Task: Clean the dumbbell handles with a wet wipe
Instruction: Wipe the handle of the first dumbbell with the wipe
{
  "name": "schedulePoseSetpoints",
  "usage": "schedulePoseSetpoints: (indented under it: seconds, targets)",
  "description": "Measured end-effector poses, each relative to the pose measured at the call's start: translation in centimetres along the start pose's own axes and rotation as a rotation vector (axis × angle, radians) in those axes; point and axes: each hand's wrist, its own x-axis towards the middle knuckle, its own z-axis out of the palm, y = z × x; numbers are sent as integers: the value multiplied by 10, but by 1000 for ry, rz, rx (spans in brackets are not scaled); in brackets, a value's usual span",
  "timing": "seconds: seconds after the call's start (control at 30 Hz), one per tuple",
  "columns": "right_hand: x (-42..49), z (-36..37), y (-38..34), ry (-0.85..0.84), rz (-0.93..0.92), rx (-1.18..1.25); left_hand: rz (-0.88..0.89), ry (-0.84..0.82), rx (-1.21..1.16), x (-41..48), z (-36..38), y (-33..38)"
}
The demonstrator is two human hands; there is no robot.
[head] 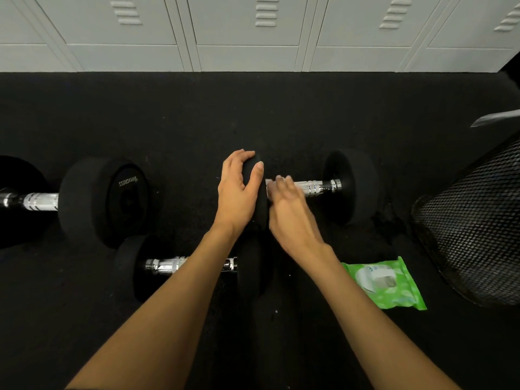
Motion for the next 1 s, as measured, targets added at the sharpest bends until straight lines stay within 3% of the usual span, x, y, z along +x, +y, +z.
schedulePoseSetpoints:
  seconds: [0.2,0.33,0.5,0.6,0.67,0.87,0.93,1.0]
  targets:
    - [28,4,21,-75,-67,-49,1,2,-12,0,0,-2]
    - [57,-8,19,-265,18,-11,5,-5,-3,1,0,-1]
    - [16,4,18,9,-113,52,8,-2,2,2,0,0]
    - [10,4,24,33,-128,67,-1,-4,-11,2,0,0]
    - [25,-8,23,-20,-66,119,-12,-7,-18,3,-1,0]
    - [91,-34,17,-531,233,74,-16,-19,-28,3,-1,-1]
    - [93,-32,15,-523,250,107,-11,-16,-27,3,0,-1]
    - [77,-26,13,-394,196,61,-10,-7,-20,3,-1,-2]
